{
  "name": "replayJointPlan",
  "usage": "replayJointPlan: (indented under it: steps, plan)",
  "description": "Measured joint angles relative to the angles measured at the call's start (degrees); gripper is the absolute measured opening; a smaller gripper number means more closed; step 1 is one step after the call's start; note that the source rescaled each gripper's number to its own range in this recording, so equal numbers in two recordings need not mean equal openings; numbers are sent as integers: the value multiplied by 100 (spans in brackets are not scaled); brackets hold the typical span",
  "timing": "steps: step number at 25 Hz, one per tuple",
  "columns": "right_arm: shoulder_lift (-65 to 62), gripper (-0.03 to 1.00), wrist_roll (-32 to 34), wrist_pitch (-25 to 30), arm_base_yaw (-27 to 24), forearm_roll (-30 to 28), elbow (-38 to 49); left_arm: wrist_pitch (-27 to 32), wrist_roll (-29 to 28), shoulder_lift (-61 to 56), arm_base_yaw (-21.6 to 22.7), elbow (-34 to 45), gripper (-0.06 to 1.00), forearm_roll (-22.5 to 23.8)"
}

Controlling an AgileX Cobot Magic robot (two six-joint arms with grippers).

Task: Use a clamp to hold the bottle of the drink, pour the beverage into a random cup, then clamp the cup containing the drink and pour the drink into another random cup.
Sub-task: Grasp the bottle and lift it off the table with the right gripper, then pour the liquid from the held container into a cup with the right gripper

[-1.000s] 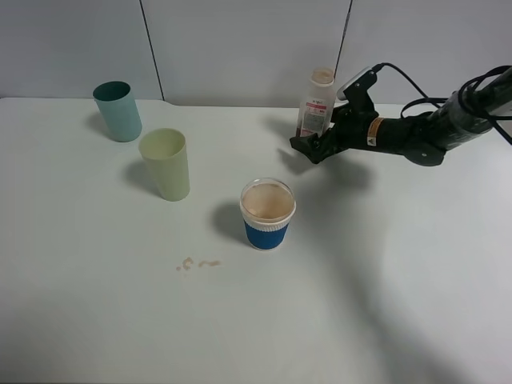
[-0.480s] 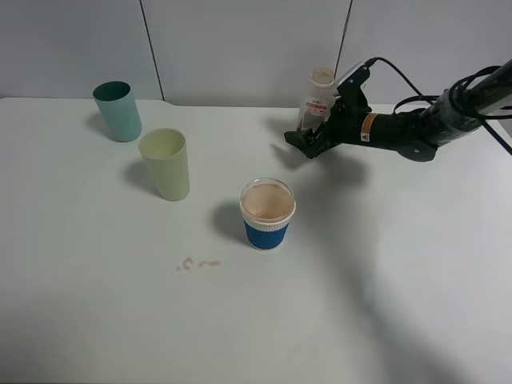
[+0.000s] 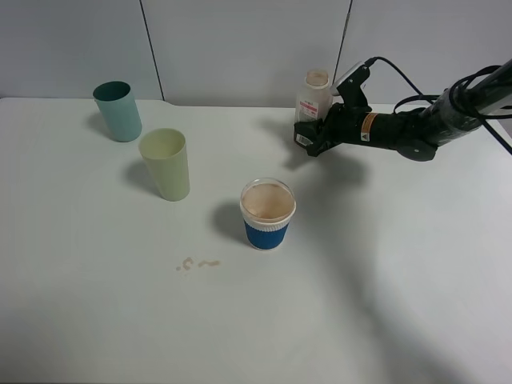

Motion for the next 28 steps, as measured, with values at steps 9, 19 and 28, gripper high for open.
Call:
replayJointPlan:
  steps: [9, 19, 28]
  plan:
    - [-49, 0, -175, 195, 73, 155, -15, 0, 0, 0, 0, 0, 75, 0]
    - [-666, 0, -73, 1054, 573, 147, -15, 0, 0, 0, 0, 0, 75, 0]
    - [-1255, 0, 467, 1999, 937, 115, -15, 0, 0, 0, 0, 0, 75, 0]
